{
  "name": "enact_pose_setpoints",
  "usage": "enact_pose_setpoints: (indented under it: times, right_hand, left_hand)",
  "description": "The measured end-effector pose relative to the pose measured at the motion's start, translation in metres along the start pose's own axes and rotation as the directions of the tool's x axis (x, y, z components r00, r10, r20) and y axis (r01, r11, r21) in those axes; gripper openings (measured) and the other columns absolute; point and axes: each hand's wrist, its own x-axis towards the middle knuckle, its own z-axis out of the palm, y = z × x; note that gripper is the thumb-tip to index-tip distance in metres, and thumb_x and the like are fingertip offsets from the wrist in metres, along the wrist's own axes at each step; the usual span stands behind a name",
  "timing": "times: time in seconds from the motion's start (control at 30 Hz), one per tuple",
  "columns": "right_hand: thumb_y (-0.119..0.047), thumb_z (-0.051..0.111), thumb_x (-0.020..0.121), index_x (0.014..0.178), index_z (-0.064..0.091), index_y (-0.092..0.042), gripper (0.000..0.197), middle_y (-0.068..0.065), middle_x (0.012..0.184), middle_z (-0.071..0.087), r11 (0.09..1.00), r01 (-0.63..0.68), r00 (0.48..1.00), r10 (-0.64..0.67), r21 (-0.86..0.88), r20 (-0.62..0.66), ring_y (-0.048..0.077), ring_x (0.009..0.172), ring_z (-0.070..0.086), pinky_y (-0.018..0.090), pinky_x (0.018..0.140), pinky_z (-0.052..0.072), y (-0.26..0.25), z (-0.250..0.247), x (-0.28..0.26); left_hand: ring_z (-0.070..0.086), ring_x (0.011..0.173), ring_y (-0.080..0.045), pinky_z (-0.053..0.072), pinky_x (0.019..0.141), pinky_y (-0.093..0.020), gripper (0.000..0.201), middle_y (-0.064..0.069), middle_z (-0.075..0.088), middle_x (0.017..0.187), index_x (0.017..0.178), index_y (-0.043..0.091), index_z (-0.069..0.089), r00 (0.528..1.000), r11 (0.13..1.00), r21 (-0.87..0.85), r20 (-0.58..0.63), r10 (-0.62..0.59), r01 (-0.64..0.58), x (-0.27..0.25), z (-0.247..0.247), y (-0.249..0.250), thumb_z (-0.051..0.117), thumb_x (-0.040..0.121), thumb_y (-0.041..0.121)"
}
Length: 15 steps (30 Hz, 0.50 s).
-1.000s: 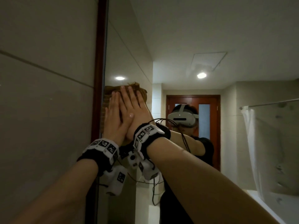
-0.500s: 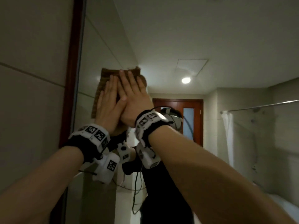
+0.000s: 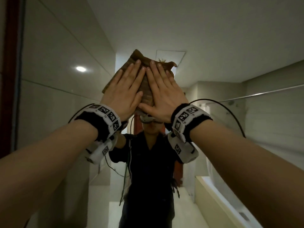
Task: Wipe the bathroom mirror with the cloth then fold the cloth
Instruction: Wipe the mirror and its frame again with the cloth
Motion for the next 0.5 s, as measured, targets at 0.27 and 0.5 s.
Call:
enact_pose_setpoints:
  times: [0.27, 0.5]
  right_hand:
    - [-0.077, 0.016, 0.085, 0.154, -0.004, -0.004, 0.102, 0.014, 0.161, -0.011, 0.995, -0.1, 0.995, 0.1, 0.003, -0.01, 0.026, 0.149, -0.01, 0.044, 0.122, 0.002, 0.01, 0.003, -0.04]
    - [-0.072, 0.027, 0.088, 0.154, -0.001, -0.002, 0.1, 0.016, 0.161, -0.011, 0.986, -0.136, 0.99, 0.132, 0.093, 0.045, 0.028, 0.149, -0.011, 0.049, 0.121, 0.007, -0.013, 0.027, -0.118]
  left_hand:
    - [-0.008, 0.15, -0.022, 0.002, 0.122, -0.04, 0.078, -0.012, -0.011, 0.162, 0.154, 0.007, -0.005, 0.991, 0.998, -0.053, 0.132, 0.028, -0.021, -0.013, -0.008, 0.024, 0.022, 0.097, 0.052]
    - [-0.011, 0.149, -0.023, 0.0, 0.122, -0.041, 0.081, -0.012, -0.015, 0.161, 0.154, 0.006, -0.007, 0.971, 0.996, -0.066, 0.228, 0.073, -0.059, -0.075, 0.003, 0.068, 0.028, 0.097, 0.052]
